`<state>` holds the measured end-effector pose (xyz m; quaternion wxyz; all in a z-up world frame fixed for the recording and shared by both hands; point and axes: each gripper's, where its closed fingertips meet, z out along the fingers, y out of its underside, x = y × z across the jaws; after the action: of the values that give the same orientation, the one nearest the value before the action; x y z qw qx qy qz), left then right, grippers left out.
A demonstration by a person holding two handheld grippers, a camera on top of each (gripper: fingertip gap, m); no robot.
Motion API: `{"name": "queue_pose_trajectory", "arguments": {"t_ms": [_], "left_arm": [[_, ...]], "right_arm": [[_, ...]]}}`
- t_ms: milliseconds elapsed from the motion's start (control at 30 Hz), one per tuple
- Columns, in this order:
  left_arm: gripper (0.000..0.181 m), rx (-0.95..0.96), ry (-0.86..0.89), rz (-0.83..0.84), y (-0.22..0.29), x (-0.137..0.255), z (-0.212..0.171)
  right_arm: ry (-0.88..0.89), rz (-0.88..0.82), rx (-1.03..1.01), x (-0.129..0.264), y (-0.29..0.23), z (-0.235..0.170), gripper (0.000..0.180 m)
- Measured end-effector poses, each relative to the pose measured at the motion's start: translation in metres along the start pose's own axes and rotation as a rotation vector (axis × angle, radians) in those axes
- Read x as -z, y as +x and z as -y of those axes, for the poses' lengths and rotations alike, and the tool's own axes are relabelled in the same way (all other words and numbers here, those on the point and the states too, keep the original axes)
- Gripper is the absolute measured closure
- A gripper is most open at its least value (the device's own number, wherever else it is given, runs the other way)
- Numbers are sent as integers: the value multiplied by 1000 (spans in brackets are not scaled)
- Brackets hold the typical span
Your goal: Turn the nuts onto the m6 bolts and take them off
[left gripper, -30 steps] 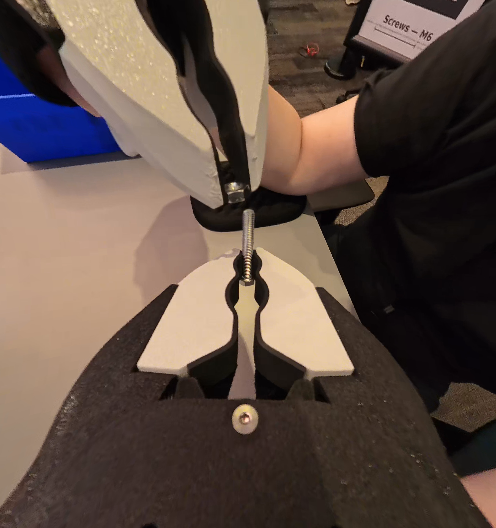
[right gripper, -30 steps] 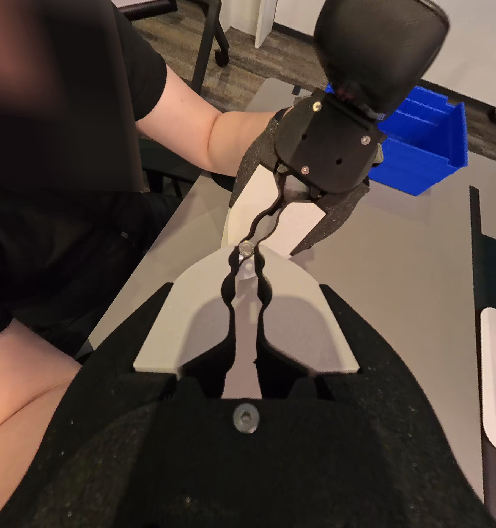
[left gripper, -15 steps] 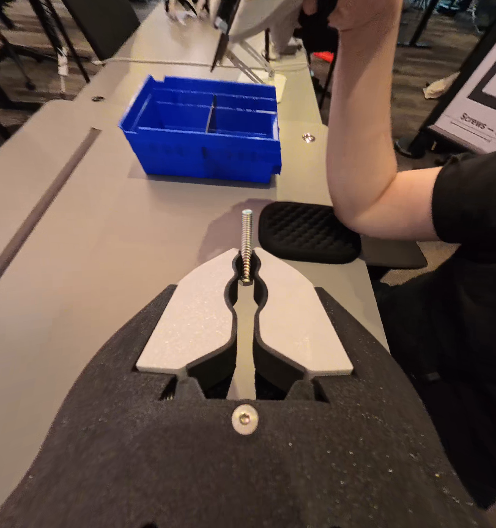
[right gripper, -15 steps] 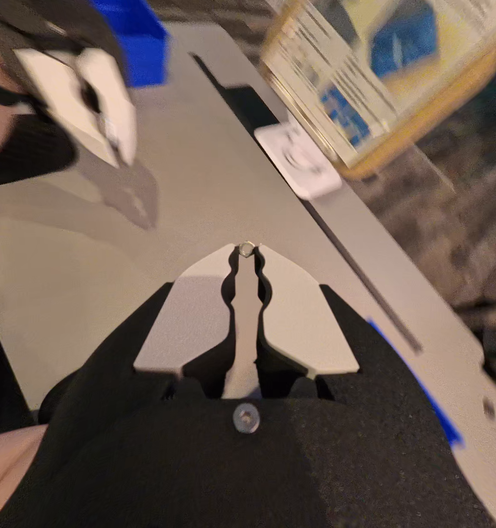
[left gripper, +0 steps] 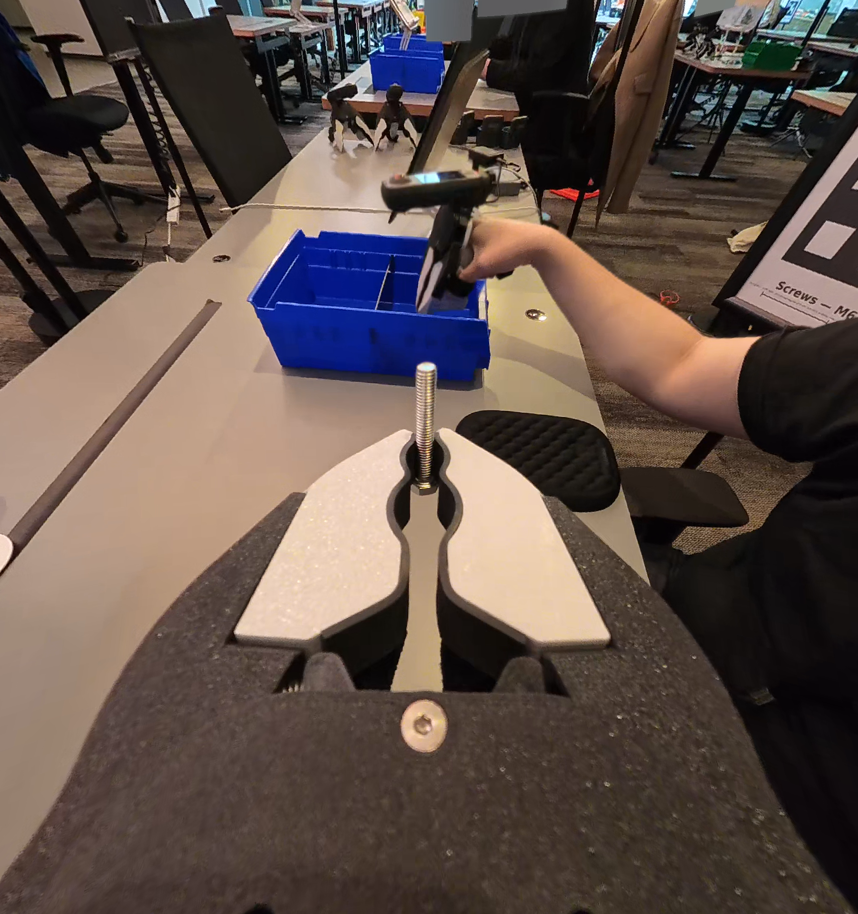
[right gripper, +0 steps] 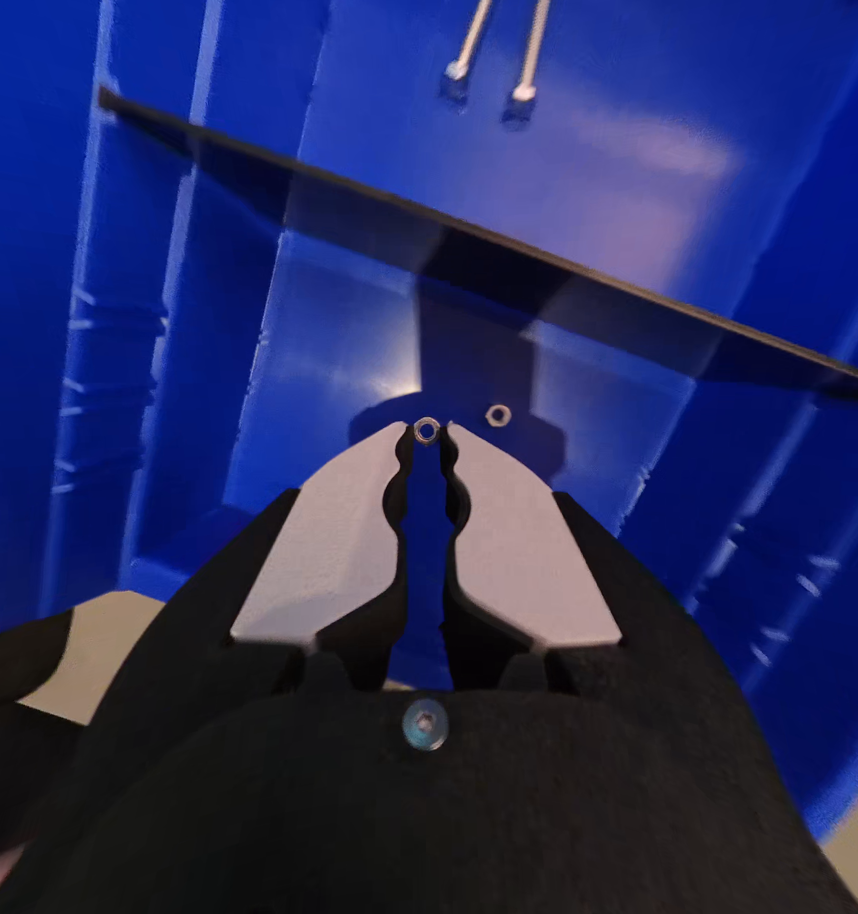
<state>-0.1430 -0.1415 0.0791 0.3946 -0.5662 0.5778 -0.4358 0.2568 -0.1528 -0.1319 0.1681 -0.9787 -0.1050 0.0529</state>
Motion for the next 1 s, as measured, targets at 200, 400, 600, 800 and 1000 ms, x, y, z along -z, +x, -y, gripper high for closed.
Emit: {"name": "queue_pose_trajectory", "arguments": {"t_ms": [200, 400, 600, 800, 1000], "left_arm": [[176, 6, -28, -7, -1, -8, -5], [176, 3, -46, -18, 0, -14, -6], [176, 3, -21, 0, -3, -14, -4], [176, -1, 12, 15, -7, -20, 0], [176, -10, -34, 22, -4, -21, -8]], "right_arm": [[-45, 4, 52, -22, -2, -4, 170], [15, 62, 37, -20, -4, 0, 165], [177, -165, 12, 71, -2, 24, 162], [866, 180, 408, 204, -189, 127, 162], [771, 462, 861, 169, -336, 134, 160]]}}
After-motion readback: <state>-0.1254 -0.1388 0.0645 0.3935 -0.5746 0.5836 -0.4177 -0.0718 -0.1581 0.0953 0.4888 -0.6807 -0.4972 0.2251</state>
